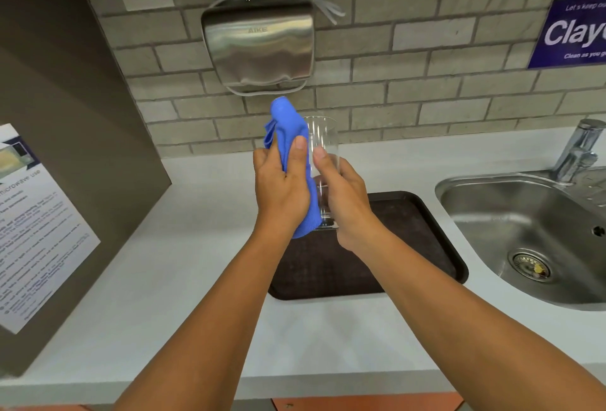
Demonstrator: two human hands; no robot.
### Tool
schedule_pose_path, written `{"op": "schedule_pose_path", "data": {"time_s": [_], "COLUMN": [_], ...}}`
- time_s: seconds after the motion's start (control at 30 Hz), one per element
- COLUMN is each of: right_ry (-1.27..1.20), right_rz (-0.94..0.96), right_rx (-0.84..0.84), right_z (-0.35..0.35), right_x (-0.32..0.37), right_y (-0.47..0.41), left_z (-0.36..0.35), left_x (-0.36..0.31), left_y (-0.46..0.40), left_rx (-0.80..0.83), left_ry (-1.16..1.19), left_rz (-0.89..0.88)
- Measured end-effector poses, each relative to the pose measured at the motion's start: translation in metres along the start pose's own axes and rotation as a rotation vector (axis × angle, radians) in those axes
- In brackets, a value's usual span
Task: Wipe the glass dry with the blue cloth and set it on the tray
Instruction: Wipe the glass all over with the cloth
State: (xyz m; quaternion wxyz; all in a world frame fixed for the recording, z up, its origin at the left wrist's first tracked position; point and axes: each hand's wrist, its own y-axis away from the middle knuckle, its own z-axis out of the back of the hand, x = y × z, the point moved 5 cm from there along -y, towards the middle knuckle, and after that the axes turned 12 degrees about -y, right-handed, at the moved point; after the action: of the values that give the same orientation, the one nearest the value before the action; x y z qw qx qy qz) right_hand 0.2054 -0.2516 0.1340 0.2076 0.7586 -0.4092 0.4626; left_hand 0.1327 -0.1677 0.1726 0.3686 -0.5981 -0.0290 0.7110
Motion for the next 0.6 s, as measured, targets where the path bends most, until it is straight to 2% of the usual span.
{"op": "schedule_pose_path", "data": {"time_s": [0.1,0.17,0.23,0.33,0.4,0.47,0.57,0.6], "right_ry": [-0.096,-0.106,-0.125,-0.096,-0.080,-0.100,-0.218,-0.237], "right_rz": [-0.050,-0.092,-0.149,-0.138,-0.128,-0.143,-0.198,-0.206], "right_rx": [0.078,0.095,0.070,0.056,0.061,0.075,0.150,0.185], "right_z": [0.000,0.001,0.002,-0.001,-0.003,-0.004,-0.001,0.000], "right_x": [-0.001,-0.002,-0.005,-0.004,-0.004,-0.003,-0.005,-0.006], "right_y": [0.002,0.002,0.003,0.000,-0.001,-0.001,-0.001,-0.001], "left_z": [-0.002,-0.002,0.000,-0.001,-0.006,-0.004,-0.003,-0.005], "left_x": [0.022,0.026,0.022,0.003,-0.004,0.002,0.024,0.028], "left_y": [-0.005,-0.004,-0.005,0.000,0.005,0.002,-0.003,-0.001], "left_rx": [0.133,0.182,0.152,0.082,0.087,0.074,0.164,0.206], "left_ry": [0.204,0.200,0.111,-0.121,-0.174,-0.090,0.225,0.286], "left_rz": [0.355,0.445,0.363,-0.031,-0.163,-0.049,0.403,0.492]}}
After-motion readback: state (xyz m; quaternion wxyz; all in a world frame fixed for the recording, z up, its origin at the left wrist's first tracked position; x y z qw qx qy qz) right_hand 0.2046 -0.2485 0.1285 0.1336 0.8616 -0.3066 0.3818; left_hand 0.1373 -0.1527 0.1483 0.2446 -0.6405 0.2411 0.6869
